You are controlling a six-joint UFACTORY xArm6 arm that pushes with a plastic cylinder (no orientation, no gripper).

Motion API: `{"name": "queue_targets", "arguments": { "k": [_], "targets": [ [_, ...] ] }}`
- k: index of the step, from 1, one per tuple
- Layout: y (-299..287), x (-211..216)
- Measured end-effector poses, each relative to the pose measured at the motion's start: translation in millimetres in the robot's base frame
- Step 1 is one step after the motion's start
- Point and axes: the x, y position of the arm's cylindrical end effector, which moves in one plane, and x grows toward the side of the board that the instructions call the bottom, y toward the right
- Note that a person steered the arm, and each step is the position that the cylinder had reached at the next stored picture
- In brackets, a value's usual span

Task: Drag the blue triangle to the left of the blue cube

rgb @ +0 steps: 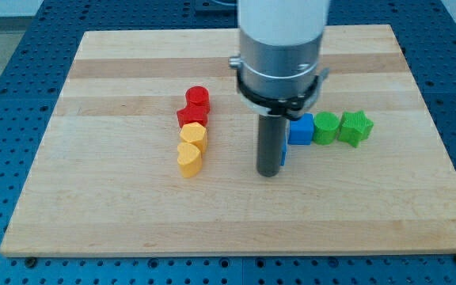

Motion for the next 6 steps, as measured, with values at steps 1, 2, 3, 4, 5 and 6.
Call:
{"name": "queue_targets", "arguments": {
  "k": [1,2,3,4,5,6],
  "targets": [
    [16.0,0.0],
    [14.3,-0.5],
    [9.2,-3.7],
    [9.1,-10.5],
    [7.5,-14.8],
    [1.3,-20.1]
  ]
}}
